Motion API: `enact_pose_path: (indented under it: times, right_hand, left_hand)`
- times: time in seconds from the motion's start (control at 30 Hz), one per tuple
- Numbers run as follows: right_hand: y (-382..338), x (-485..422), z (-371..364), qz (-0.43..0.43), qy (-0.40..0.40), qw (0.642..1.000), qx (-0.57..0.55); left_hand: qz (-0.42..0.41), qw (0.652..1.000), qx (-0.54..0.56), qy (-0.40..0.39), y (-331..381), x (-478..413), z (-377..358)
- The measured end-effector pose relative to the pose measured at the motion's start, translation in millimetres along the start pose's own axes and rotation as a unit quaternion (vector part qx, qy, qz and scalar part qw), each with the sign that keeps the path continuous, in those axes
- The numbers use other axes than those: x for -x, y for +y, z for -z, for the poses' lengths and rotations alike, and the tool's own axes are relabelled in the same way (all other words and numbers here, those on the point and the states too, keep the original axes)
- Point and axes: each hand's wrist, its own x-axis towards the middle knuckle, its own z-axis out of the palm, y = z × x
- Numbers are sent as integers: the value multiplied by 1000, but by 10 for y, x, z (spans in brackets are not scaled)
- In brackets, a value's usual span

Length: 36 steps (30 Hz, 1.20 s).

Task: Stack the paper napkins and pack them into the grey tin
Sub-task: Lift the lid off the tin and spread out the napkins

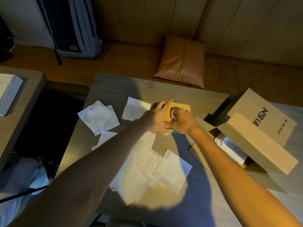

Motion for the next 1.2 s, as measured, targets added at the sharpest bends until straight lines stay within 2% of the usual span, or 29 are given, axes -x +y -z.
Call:
enact_pose_path:
  times: [0.1, 0.17, 0.23, 0.33, 0.4, 0.53, 0.73, 0.93, 1.2]
  right_hand:
    - [-46, 6, 215, 18, 10, 1000, 16]
    - [-103, -42, 381, 23, 25, 999, -3]
    - [-182, -148, 507, 23, 41, 998, -29]
    - [-367, -383, 576, 30, 64, 996, -60]
    - [-501, -575, 546, 36, 68, 994, -75]
    - [-629, -985, 382, 25, 59, 997, -45]
    - [-554, -1376, 8, -46, -23, 995, 81]
    - [-641, -1604, -266, -34, 30, 995, 83]
    - [-944, -1780, -615, 57, 67, 990, 115]
  left_hand:
    - [-37, 999, 32, -15, -29, -46, 53]
    - [-38, 995, 91, -24, -26, -107, 189]
    - [16, 986, 167, -21, -45, -158, 407]
    - [138, 966, 220, -1, -184, -254, 710]
    - [187, 949, 253, 26, -340, -325, 792]
    - [185, 968, 168, 36, -603, -441, 727]
    - [141, 990, 25, -7, -815, -528, 369]
    - [130, 989, 0, 70, -1049, -478, 289]
    - [153, 982, -37, 108, -1419, -331, 323]
